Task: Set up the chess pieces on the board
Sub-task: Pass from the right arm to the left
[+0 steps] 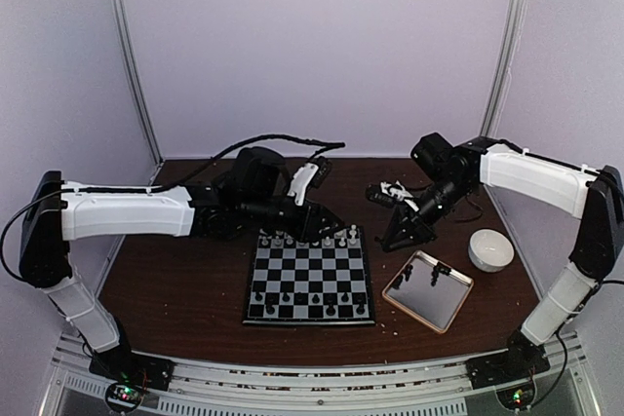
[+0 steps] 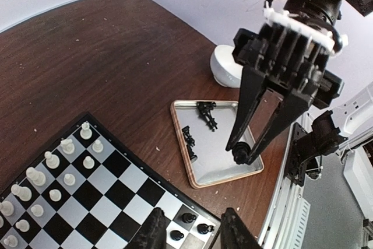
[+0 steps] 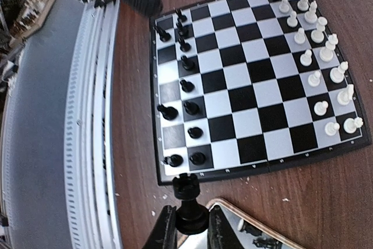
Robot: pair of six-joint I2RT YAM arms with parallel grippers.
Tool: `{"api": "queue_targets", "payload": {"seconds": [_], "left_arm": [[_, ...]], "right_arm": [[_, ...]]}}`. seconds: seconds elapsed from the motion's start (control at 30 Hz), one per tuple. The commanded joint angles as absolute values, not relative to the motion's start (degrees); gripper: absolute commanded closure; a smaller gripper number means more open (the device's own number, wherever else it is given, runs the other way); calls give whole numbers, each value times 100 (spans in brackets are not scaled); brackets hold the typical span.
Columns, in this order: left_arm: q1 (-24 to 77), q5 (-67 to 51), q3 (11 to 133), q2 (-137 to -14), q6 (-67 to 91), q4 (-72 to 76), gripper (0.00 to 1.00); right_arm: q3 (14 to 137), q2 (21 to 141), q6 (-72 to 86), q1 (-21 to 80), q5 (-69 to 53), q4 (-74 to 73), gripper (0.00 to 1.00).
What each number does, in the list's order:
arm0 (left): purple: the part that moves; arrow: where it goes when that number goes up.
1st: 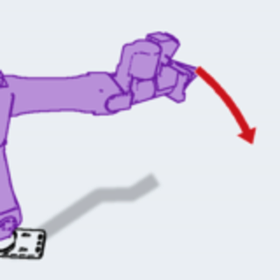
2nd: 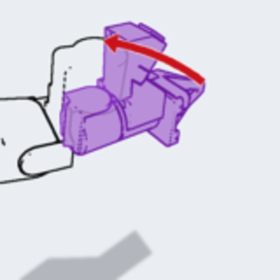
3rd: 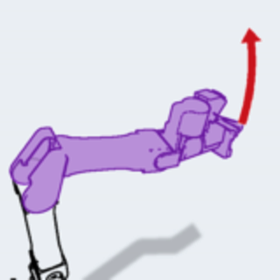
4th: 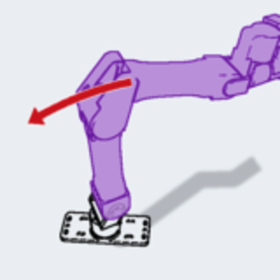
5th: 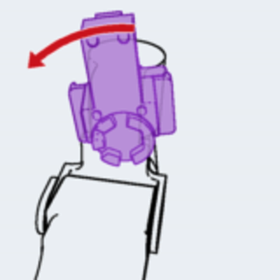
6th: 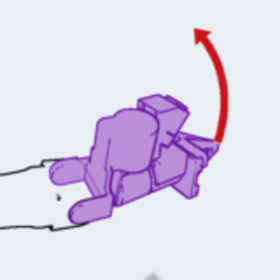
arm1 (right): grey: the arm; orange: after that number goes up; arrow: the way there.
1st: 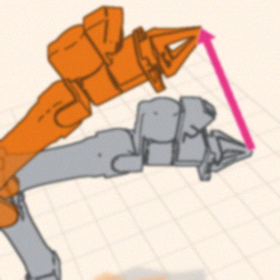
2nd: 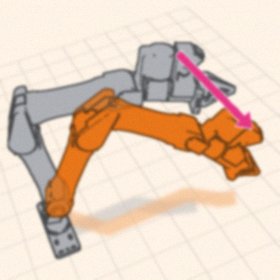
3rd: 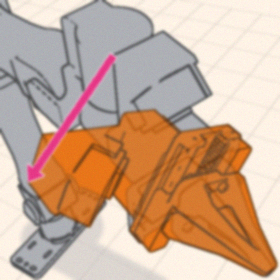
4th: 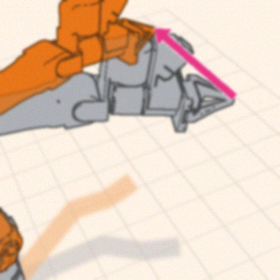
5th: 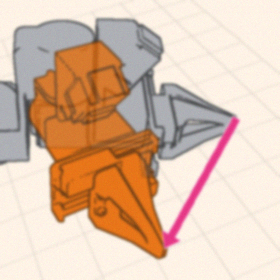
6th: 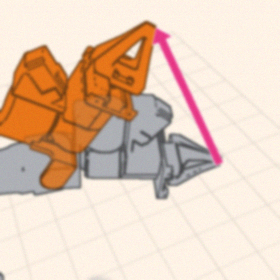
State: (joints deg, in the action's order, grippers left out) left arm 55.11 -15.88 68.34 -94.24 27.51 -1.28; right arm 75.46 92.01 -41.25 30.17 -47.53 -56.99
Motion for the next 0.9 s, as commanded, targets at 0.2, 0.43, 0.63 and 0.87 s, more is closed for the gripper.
{"api": "queue_targets", "payload": {"seconds": [0.2, 0.43, 0.63, 0.87], "left_arm": [[5680, -2790, 7045, -9851, 2925, 820, 66], [5739, -3018, 7324, -10154, 2963, 811, 66], [5739, -3133, 7375, -10257, 3065, 991, 63], [5724, -2862, 7374, -10243, 3172, 1058, 59]], "right_arm": [[7841, 9184, -2974, 2997, -5843, -5180, 86], [7830, 9187, -2974, 2997, -5838, -5148, 86], [7737, 9164, -2999, 2997, -5836, -5123, 86], [7644, 9137, -3140, 3004, -5890, -5168, 86]]}}
